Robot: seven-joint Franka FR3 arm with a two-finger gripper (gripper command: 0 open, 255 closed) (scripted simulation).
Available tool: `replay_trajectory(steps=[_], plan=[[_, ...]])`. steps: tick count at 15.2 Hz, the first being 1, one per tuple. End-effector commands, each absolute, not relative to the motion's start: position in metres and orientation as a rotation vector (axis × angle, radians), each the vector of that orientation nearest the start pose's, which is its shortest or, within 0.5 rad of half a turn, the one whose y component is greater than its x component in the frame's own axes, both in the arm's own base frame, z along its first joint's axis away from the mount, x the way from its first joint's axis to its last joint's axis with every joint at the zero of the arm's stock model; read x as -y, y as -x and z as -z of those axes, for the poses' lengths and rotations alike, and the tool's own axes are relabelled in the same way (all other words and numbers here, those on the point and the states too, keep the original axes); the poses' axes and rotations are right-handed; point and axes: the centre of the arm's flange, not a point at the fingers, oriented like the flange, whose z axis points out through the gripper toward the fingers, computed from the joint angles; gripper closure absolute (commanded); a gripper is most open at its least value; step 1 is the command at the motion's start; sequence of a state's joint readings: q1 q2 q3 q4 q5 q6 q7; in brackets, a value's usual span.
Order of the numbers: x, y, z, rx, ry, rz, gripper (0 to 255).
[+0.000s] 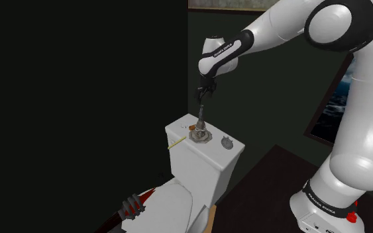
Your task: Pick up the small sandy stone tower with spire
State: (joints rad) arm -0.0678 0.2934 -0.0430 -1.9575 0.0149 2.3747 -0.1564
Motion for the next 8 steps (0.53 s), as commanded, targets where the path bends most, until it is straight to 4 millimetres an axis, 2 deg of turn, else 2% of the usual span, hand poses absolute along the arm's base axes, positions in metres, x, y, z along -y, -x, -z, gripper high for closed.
replay_trajectory(steps=[1, 2, 8], plan=[[0.072, -0.635, -0.323, 0.053, 3.157, 0.193, 0], [0.075, -0.644, -0.314, 0.05, 3.159, 0.193, 0], [0.075, -0.645, -0.286, 0.049, 3.159, 0.193, 0]])
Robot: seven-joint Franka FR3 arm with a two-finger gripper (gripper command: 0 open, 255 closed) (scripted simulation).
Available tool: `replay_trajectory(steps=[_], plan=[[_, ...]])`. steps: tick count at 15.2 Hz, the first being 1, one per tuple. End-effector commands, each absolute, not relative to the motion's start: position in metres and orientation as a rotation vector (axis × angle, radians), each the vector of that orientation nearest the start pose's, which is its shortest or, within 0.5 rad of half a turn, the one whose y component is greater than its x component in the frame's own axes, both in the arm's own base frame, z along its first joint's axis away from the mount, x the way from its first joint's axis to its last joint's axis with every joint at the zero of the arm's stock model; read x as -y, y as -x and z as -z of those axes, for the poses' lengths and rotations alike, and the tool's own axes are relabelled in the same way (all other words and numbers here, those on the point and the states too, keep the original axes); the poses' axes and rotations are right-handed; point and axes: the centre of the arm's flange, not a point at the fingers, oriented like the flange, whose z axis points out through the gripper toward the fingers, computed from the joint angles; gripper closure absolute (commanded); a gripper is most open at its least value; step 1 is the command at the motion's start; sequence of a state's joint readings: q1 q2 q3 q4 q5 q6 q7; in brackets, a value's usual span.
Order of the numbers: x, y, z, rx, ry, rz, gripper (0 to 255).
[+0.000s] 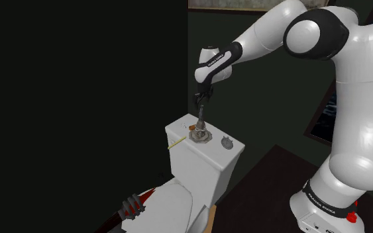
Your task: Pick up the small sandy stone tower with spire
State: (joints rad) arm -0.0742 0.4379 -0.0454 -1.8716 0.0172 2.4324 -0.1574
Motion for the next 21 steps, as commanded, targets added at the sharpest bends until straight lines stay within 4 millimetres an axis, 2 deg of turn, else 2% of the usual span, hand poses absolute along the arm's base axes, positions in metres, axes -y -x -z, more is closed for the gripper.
replay_trajectory(steps=[1, 2, 4, 5, 14, 21], plan=[[0.075, -0.645, -0.281, 0.049, 3.159, 0.193, 0], [0.075, -0.645, -0.273, 0.049, 3.159, 0.193, 0], [0.075, -0.645, -0.273, 0.049, 3.159, 0.193, 0], [0.075, -0.645, -0.273, 0.049, 3.159, 0.193, 255], [0.075, -0.645, -0.273, 0.049, 3.159, 0.193, 255], [0.075, -0.645, -0.31, 0.049, 3.159, 0.193, 255]])
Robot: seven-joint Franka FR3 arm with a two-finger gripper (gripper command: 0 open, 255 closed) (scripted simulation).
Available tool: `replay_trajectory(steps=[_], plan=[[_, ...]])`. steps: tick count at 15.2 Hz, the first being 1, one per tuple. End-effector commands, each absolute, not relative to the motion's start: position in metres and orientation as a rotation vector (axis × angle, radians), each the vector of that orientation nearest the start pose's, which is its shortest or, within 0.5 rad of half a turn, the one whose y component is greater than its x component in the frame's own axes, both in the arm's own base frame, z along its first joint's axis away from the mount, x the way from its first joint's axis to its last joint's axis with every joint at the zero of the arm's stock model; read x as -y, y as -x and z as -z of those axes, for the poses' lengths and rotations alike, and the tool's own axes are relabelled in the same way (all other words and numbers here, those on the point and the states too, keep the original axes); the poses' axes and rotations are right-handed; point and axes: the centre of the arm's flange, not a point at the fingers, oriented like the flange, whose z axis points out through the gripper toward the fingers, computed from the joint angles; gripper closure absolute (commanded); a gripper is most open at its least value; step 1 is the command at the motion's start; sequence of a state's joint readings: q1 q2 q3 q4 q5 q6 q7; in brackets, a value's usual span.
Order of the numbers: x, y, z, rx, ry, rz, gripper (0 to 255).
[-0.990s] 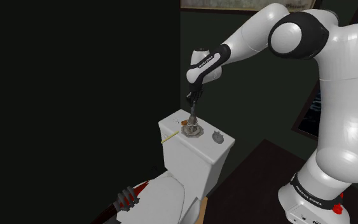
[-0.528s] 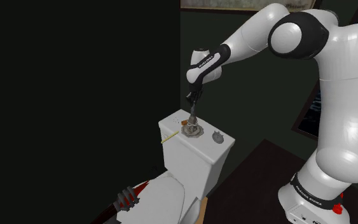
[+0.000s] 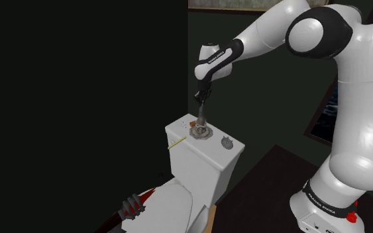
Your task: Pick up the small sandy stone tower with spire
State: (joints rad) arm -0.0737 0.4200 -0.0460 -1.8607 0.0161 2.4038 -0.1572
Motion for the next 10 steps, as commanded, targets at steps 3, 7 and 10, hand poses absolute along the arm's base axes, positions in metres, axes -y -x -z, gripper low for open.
replay_trajectory(steps=[3, 7, 10], plan=[[0.075, -0.645, -0.326, 0.049, 3.159, 0.193, 255], [0.075, -0.645, -0.347, 0.049, 3.159, 0.193, 255], [0.075, -0.645, -0.353, 0.049, 3.159, 0.193, 255]])
